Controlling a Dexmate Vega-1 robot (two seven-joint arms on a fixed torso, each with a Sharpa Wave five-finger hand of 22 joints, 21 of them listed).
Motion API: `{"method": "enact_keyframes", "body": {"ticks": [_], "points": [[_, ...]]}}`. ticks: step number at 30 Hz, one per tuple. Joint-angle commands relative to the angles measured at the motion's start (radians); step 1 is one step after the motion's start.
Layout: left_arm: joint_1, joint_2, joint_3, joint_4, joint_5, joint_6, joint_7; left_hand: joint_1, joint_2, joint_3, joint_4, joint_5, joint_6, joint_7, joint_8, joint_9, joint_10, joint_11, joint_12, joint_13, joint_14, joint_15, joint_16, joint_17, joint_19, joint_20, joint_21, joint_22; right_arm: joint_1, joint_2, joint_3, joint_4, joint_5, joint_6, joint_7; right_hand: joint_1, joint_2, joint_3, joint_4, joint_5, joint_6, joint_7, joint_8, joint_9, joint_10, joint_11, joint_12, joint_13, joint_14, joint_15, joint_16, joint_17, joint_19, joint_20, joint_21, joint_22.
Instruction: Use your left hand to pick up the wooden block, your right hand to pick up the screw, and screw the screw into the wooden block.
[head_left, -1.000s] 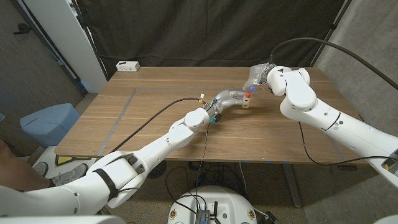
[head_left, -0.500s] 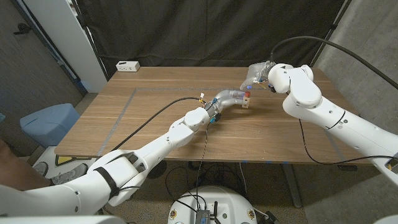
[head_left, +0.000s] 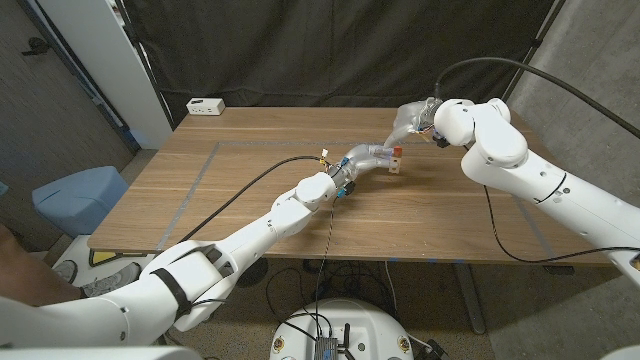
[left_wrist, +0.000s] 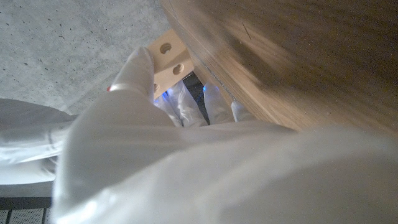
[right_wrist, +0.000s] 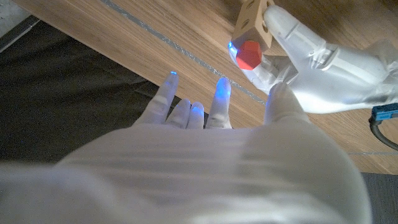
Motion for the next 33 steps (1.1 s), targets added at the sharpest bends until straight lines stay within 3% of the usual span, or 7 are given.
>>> {"method": "enact_keyframes", "body": {"ticks": [1,14,23,33], "points": [[0.005,0.003,-0.002,-0.006,-0.001,0.006,0.005,-0.081,0.099,0.039,0.033,0.005,0.025,0.014,0.005,0.005,0.008,-0.001,0.004,0.167,0.013,-0.075,-0.004,0.003,0.0,0.006,0.008,0.001,0.028,-0.028,-0.009,-0.006,0.029,0.03,0.046,0.039,-0.004,0.017,-0.01,0.008,-0.034,-0.014,-0.014,0.007,-0.03,-0.006,0.003,0.004,-0.021,0.008,-0.001,0.002,-0.004,0.019,0.001,0.002],[-0.015,-0.013,0.001,0.036,-0.005,-0.007,-0.01,-0.085,0.098,0.04,0.033,0.005,0.024,0.014,0.005,0.005,0.01,0.0,0.005,0.167,0.013,-0.075,-0.004,0.003,0.0,0.005,0.008,0.001,0.045,-0.026,-0.028,0.011,-0.001,0.02,0.086,0.08,-0.016,0.035,-0.017,0.012,-0.067,-0.012,-0.021,0.016,-0.065,-0.011,0.004,0.005,-0.046,0.018,0.0,0.002,-0.017,0.029,0.001,0.002],[-0.022,-0.017,0.001,0.049,-0.006,-0.013,-0.016,-0.085,0.099,0.041,0.033,0.006,0.024,0.015,0.004,0.004,0.01,0.0,0.005,0.166,0.011,-0.076,-0.004,0.003,-0.001,0.006,0.008,0.001,0.049,-0.013,-0.035,0.029,-0.02,0.016,0.089,0.095,-0.026,0.04,-0.015,0.011,-0.037,-0.002,-0.004,0.023,-0.057,-0.005,0.013,0.005,-0.045,0.017,0.005,0.002,-0.014,0.026,0.005,0.002],[-0.024,-0.017,0.001,0.052,-0.007,-0.017,-0.022,-0.086,0.099,0.043,0.033,0.006,0.024,0.015,0.004,0.004,0.01,0.0,0.005,0.166,0.012,-0.076,-0.004,0.003,-0.001,0.006,0.008,0.001,0.038,-0.004,-0.032,0.032,-0.033,0.013,0.063,0.117,-0.026,0.057,-0.008,0.011,0.041,0.005,0.036,0.036,-0.02,-0.006,0.027,0.006,-0.02,0.003,0.017,0.005,0.002,0.015,0.01,0.003]]}}
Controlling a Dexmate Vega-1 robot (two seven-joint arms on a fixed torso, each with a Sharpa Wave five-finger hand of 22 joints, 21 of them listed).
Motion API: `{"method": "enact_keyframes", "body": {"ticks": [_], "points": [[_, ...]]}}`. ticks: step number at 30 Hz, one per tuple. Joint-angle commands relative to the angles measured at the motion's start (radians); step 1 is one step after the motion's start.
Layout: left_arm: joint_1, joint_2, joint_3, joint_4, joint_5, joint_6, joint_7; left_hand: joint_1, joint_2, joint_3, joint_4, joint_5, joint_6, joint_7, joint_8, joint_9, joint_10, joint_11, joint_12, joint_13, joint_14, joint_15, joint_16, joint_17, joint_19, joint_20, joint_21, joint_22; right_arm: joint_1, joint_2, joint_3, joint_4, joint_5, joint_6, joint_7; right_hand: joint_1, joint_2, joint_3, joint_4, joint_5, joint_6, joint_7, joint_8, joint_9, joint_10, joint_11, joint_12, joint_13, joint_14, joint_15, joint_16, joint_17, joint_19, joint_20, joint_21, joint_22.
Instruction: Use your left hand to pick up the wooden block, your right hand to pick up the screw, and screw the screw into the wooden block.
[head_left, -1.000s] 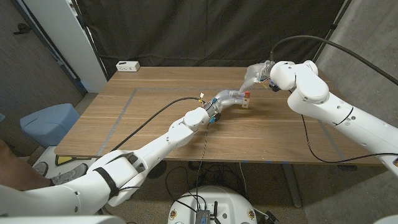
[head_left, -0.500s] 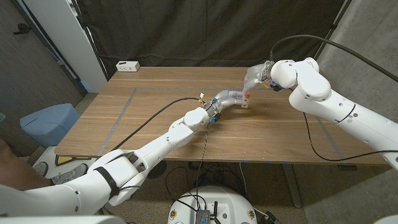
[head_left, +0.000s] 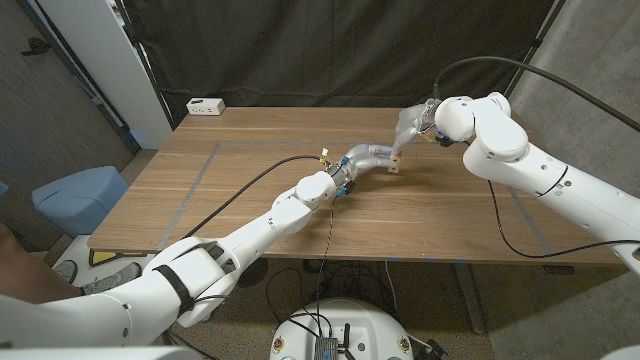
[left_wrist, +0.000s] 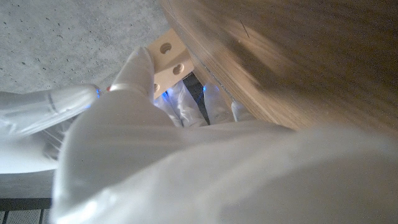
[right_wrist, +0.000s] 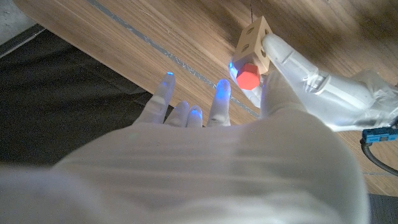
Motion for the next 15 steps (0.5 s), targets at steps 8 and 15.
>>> {"method": "enact_keyframes", "body": {"ticks": [8,15], "points": [[0.001,0.003,0.0,-0.003,-0.002,-0.003,-0.005,-0.086,0.098,0.041,0.034,0.007,0.025,0.015,0.005,0.004,0.005,-0.002,0.005,0.166,0.012,-0.075,-0.004,0.003,-0.002,0.006,0.008,0.001,-0.014,0.016,0.003,0.01,-0.018,-0.003,-0.032,0.026,0.007,0.025,0.004,0.007,0.074,-0.006,0.043,0.017,0.044,-0.003,0.013,0.002,0.026,-0.015,0.017,0.003,0.021,-0.012,0.007,0.003],[0.009,0.009,-0.001,-0.018,-0.002,0.005,-0.001,-0.086,0.099,0.042,0.034,0.007,0.025,0.015,0.005,0.004,0.006,-0.001,0.005,0.165,0.012,-0.074,-0.004,0.003,-0.002,0.006,0.008,0.001,-0.021,0.016,0.004,0.005,-0.021,-0.008,-0.034,0.032,0.006,0.03,0.003,0.007,0.093,-0.007,0.054,0.021,0.055,-0.004,0.014,0.002,0.033,-0.023,0.018,0.003,0.023,-0.016,0.006,0.003]]}}
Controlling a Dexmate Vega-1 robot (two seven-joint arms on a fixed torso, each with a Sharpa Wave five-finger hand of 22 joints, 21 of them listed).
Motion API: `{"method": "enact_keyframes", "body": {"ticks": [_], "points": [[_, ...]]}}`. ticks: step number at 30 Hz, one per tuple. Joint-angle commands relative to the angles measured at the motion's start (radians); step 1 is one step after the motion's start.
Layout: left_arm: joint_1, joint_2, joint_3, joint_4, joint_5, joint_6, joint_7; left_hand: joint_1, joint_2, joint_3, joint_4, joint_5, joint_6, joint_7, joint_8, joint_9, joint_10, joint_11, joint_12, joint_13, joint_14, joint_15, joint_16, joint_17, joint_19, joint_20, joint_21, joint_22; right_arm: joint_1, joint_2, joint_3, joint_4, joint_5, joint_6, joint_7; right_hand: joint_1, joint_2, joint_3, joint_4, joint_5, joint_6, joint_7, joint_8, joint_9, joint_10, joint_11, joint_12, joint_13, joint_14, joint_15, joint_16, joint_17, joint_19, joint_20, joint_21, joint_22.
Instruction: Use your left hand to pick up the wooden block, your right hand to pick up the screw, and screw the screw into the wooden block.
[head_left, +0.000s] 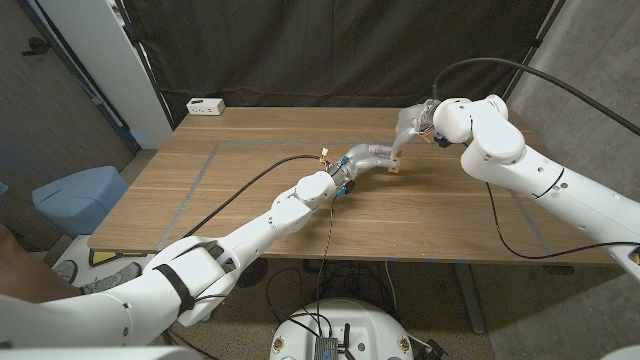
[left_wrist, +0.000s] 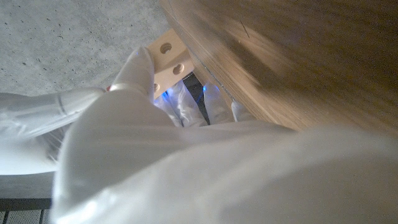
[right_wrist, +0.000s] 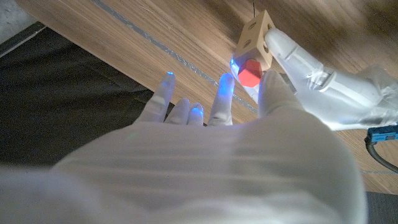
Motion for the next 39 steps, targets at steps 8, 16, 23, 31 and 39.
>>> {"method": "enact_keyframes", "body": {"ticks": [8,16,23,31,39], "points": [[0.016,0.01,0.0,-0.03,0.002,0.014,0.01,-0.089,0.101,0.044,0.035,0.007,0.021,0.012,0.006,0.005,0.007,-0.002,0.005,0.165,0.012,-0.075,-0.004,0.003,-0.002,0.008,0.008,0.001,-0.024,-0.002,0.007,-0.013,-0.019,-0.013,-0.015,0.03,-0.003,0.017,-0.005,0.007,0.026,0.002,0.017,0.008,0.025,-0.004,0.01,0.003,0.018,-0.005,0.011,0.002,0.016,-0.006,0.007,0.002],[0.02,0.012,0.001,-0.042,0.003,0.023,0.014,-0.092,0.103,0.046,0.037,0.008,0.02,0.013,0.006,0.005,0.005,-0.002,0.004,0.165,0.012,-0.073,-0.005,0.003,-0.002,0.008,0.008,0.001,-0.037,-0.009,0.015,-0.028,-0.024,-0.02,-0.011,0.04,-0.003,0.024,-0.006,0.007,0.024,0.003,0.019,0.012,0.025,-0.001,0.007,0.003,0.021,-0.007,0.01,0.002,0.017,-0.01,0.006,0.002],[0.02,0.011,0.002,-0.043,0.005,0.022,0.015,-0.093,0.103,0.048,0.037,0.008,0.02,0.014,0.005,0.004,0.005,-0.002,0.005,0.165,0.012,-0.072,-0.005,0.002,-0.003,0.007,0.008,0.001,-0.049,-0.012,0.024,-0.033,-0.021,-0.02,-0.023,0.039,-0.006,0.025,-0.004,0.006,0.024,0.001,0.021,0.014,0.029,0.0,0.008,0.003,0.022,-0.008,0.01,0.003,0.018,-0.01,0.006,0.002],[0.021,0.01,0.003,-0.043,0.005,0.023,0.017,-0.094,0.103,0.05,0.037,0.009,0.02,0.014,0.005,0.004,0.007,-0.001,0.006,0.165,0.012,-0.073,-0.005,0.002,-0.003,0.007,0.008,0.001,-0.057,-0.01,0.029,-0.032,-0.02,-0.02,-0.04,0.047,-0.005,0.035,-0.002,0.006,0.063,-0.001,0.043,0.021,0.044,-0.003,0.009,0.003,0.034,-0.015,0.012,0.004,0.024,-0.015,0.007,0.002],[0.013,0.004,0.002,-0.026,0.003,0.017,0.012,-0.095,0.104,0.051,0.036,0.01,0.021,0.014,0.005,0.004,0.006,-0.001,0.005,0.165,0.013,-0.071,-0.005,0.002,-0.003,0.006,0.008,0.001,-0.053,-0.003,0.028,-0.018,-0.018,-0.012,-0.055,0.056,0.001,0.046,-0.001,0.007,0.094,0.0,0.059,0.024,0.065,-0.006,0.012,0.003,0.048,-0.023,0.015,0.004,0.033,-0.025,0.008,0.002]]}}
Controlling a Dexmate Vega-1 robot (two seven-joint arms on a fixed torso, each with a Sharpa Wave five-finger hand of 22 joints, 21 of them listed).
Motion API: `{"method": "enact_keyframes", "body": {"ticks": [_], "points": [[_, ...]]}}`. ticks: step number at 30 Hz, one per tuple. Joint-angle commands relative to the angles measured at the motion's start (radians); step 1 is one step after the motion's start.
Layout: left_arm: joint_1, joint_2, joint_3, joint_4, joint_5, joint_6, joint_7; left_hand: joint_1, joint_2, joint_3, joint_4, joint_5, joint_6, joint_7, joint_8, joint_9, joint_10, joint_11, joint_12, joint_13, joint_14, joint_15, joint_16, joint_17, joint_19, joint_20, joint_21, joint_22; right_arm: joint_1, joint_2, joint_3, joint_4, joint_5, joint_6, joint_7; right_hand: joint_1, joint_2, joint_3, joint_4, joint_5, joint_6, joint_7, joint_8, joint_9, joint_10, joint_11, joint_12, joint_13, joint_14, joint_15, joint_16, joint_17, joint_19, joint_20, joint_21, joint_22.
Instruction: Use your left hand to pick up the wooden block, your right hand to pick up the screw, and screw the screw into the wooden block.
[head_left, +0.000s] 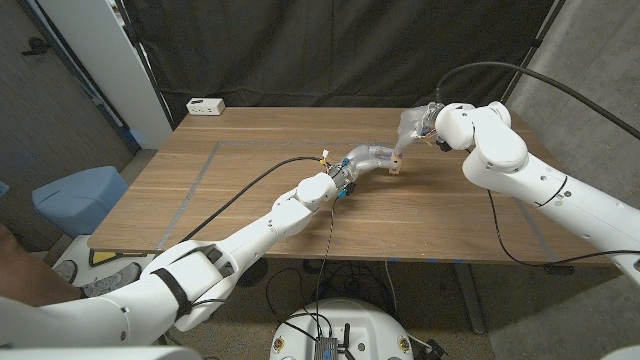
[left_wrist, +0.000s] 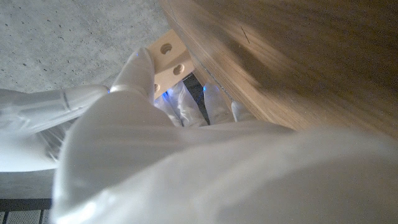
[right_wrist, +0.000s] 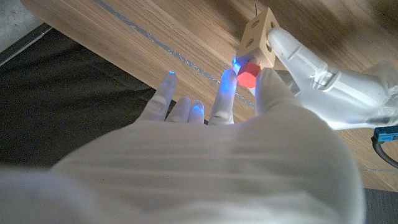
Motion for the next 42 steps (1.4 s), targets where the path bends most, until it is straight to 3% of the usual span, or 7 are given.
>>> {"method": "enact_keyframes", "body": {"ticks": [1,13,30,42], "points": [[-0.008,-0.008,0.001,0.018,-0.002,-0.006,-0.004,-0.078,0.087,0.047,0.04,0.011,0.021,0.014,0.007,0.005,0.01,0.001,0.006,0.165,0.013,-0.071,-0.005,0.002,-0.004,0.007,0.008,0.001,-0.001,0.008,0.002,0.013,0.003,0.008,-0.021,0.016,0.004,0.015,-0.003,0.007,0.024,-0.002,0.013,0.005,0.017,0.001,0.005,0.003,0.011,-0.001,0.008,0.004,0.015,-0.006,0.004,0.002],[-0.025,-0.02,-0.001,0.057,-0.01,-0.017,-0.021,-0.082,0.087,0.049,0.041,0.012,0.022,0.016,0.007,0.005,0.009,0.001,0.005,0.164,0.013,-0.072,-0.006,0.001,-0.004,0.007,0.009,0.001,0.014,0.023,-0.009,0.04,0.009,0.013,-0.029,0.026,0.01,0.023,-0.001,0.006,0.061,-0.008,0.029,0.004,0.037,-0.008,0.006,0.002,0.026,-0.018,0.01,0.004,0.024,-0.015,0.005,0.002],[-0.031,-0.023,-0.004,0.075,-0.015,-0.025,-0.028,-0.085,0.089,0.054,0.041,0.014,0.021,0.019,0.005,0.005,0.009,0.002,0.006,0.164,0.013,-0.07,-0.007,0.0,-0.004,0.007,0.009,0.001,0.032,0.031,-0.024,0.058,0.021,0.013,-0.026,0.027,0.006,0.028,0.0,0.006,0.046,-0.009,0.025,0.003,0.035,-0.002,0.0,0.002,0.027,-0.018,0.006,0.004,0.025,-0.015,0.003,0.002],[-0.036,-0.027,-0.004,0.085,-0.017,-0.026,-0.031,-0.087,0.089,0.057,0.041,0.015,0.022,0.018,0.005,0.005,0.009,0.002,0.006,0.164,0.014,-0.071,-0.007,0.0,-0.005,0.007,0.009,0.001,0.028,0.03,-0.024,0.062,0.029,0.012,-0.05,0.04,0.014,0.033,0.0,0.006,0.082,-0.007,0.043,0.003,0.059,-0.008,0.004,0.003,0.037,-0.031,0.009,0.004,0.033,-0.023,0.004,0.002]]}}
